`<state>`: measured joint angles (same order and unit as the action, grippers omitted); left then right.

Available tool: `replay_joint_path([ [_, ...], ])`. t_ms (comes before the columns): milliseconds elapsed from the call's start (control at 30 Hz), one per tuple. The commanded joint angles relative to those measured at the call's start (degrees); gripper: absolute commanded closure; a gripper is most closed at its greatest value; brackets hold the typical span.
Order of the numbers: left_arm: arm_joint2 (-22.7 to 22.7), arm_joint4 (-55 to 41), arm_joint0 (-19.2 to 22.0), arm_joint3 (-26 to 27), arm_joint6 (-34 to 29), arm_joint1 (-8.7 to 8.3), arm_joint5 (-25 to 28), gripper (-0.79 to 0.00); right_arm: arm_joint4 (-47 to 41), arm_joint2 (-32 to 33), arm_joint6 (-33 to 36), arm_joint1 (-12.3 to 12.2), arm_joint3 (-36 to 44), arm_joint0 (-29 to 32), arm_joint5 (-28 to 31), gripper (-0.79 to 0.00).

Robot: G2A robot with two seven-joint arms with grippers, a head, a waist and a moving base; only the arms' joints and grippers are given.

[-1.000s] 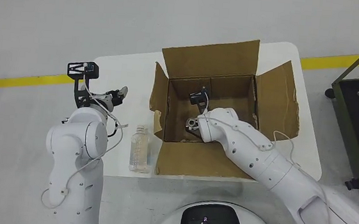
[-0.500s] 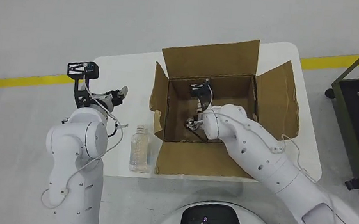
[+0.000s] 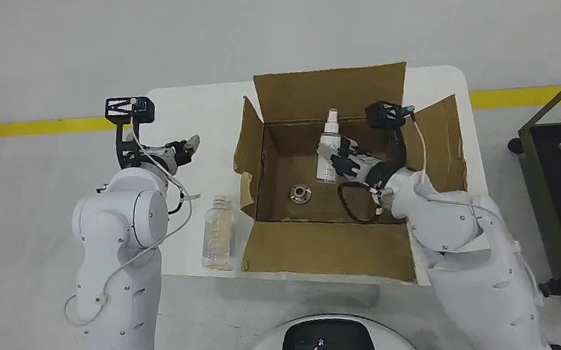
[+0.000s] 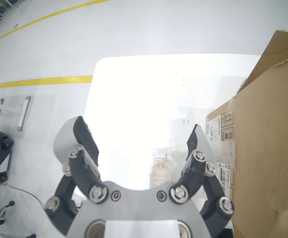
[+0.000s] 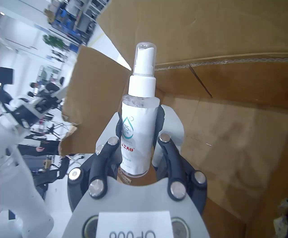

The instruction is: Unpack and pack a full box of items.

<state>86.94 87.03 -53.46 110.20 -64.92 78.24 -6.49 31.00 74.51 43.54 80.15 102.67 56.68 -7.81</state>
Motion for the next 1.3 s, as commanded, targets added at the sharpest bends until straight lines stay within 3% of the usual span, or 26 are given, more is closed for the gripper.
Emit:
replay_joint_path([
  [0, 0.0, 0.0, 0.0, 0.0, 0.0, 0.0, 0.0, -0.785, -5.4, 1.8, -1.4, -0.1, -0.1, 1.5, 2.9, 0.0],
  [133, 0.0, 0.0, 0.0, 0.0, 0.0, 0.0, 0.0, -0.785, -14.3, 3.4, -3.0, 0.0, -1.3, 3.0, 7.6, 0.0],
  [600, 0.0, 0.0, 0.0, 0.0, 0.0, 0.0, 0.0, -0.785, -15.0, 4.6, -4.5, -0.2, 1.4, 3.9, 8.3, 0.0],
  [700, 0.0, 0.0, 0.0, 0.0, 0.0, 0.0, 0.0, -0.785, -14.1, 9.4, -4.7, -0.9, 6.8, 5.5, 8.8, 0.0],
  [867, 0.0, 0.0, 0.0, 0.0, 0.0, 0.0, 0.0, -0.785, -14.1, 22.7, -4.2, -2.4, 16.3, 10.4, 8.2, 0.0],
  [1067, 0.0, 0.0, 0.0, 0.0, 0.0, 0.0, 0.0, -0.785, -10.5, 38.0, 3.0, -4.2, 22.2, 17.3, 7.9, 0.0],
  [1267, 0.0, 0.0, 0.0, 0.0, 0.0, 0.0, 0.0, -0.785, -2.5, 45.4, 13.9, -5.7, 27.1, 24.0, 7.2, 0.0],
])
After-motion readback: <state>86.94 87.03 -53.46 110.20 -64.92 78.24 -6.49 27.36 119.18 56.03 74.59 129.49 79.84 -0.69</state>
